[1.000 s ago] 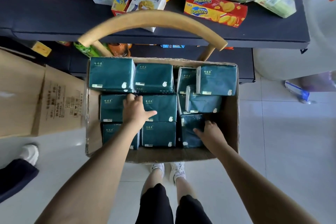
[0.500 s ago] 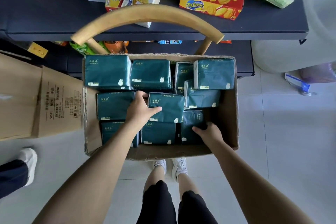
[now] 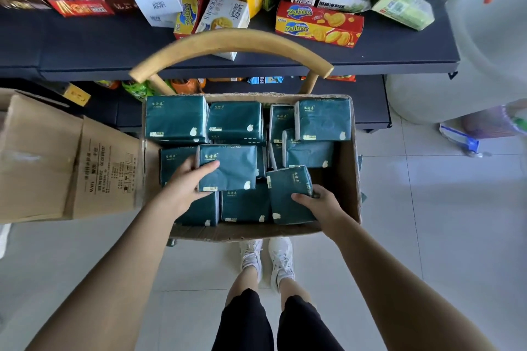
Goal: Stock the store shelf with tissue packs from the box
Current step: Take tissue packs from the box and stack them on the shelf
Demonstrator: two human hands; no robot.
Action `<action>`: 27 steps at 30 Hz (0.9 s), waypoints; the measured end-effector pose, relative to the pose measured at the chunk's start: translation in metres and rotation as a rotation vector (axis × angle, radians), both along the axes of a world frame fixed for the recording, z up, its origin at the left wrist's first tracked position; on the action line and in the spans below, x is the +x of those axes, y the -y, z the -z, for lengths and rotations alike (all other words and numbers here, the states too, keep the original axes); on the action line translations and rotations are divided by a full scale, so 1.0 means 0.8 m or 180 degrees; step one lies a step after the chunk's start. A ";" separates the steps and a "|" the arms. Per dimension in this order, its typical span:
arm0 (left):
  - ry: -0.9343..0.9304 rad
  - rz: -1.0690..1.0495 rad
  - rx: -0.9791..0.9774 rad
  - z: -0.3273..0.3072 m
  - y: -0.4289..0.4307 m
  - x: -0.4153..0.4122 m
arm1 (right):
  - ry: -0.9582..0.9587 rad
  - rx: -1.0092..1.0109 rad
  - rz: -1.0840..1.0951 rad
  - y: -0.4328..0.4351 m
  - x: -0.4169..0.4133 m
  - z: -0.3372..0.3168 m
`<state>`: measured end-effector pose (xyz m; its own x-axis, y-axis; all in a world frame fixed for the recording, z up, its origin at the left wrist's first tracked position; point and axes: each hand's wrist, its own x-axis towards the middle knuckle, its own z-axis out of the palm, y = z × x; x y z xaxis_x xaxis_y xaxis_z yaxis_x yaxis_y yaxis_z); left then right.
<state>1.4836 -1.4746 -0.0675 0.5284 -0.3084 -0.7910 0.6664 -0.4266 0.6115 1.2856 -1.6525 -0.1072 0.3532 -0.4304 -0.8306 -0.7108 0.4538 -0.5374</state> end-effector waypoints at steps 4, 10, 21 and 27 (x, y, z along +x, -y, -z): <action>0.0262 -0.0050 -0.0251 -0.046 -0.006 -0.011 | 0.0417 0.0389 -0.0184 0.012 0.007 -0.043; 0.1059 -0.0504 -0.0421 -0.144 -0.024 -0.006 | 0.0958 -0.0402 -0.0779 0.033 0.052 -0.153; 0.1907 -0.1391 -0.1581 -0.357 -0.072 0.059 | 0.1955 -0.1650 -0.1383 0.008 0.168 -0.400; 0.2343 -0.1283 -0.1841 -0.449 -0.125 0.130 | 0.2348 -0.2078 -0.1452 -0.046 0.249 -0.511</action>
